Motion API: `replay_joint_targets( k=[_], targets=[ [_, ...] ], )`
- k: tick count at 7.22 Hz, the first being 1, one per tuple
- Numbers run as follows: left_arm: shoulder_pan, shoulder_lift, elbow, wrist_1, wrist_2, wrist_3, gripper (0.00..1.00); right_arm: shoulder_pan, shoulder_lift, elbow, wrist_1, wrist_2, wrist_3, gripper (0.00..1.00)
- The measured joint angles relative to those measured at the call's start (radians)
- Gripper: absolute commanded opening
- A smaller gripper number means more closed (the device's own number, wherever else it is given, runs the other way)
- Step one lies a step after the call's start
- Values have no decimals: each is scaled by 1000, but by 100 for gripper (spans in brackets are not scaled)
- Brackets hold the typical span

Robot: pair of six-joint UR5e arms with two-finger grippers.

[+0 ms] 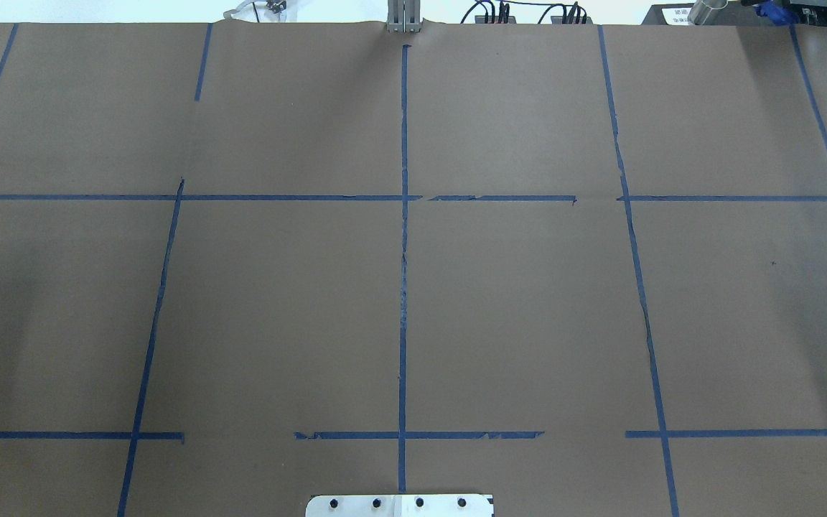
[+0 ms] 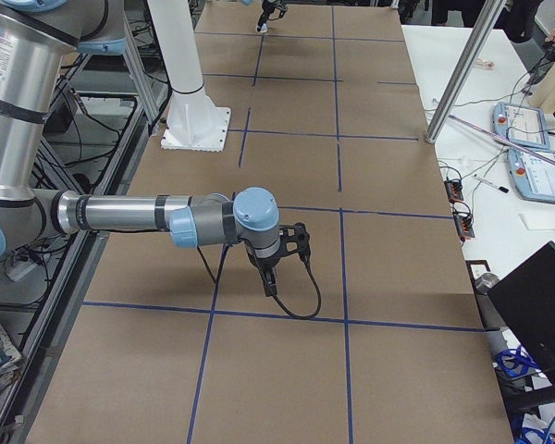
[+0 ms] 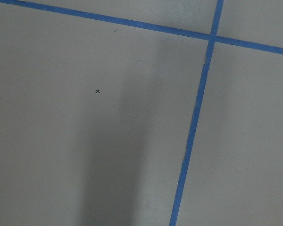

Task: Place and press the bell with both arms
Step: 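Carry the held bell with the left gripper toward the table center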

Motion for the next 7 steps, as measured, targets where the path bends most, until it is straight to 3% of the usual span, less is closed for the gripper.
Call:
replay_joint_targets(
  k=[1,2,5,7],
  targets=[
    [2,0,0,0,-6,0,27,0,0,0,0,0,0,100],
    [2,-1,-1,-1,-8,-1,13,0,0,0,0,0,0,100],
    [1,-4,-44,-70,-75,-50,10,0,-1,0,0,3,0,100],
    [0,-35,-233,-93,-138,-241,10,0,0,0,1,3,0,100]
  ],
)
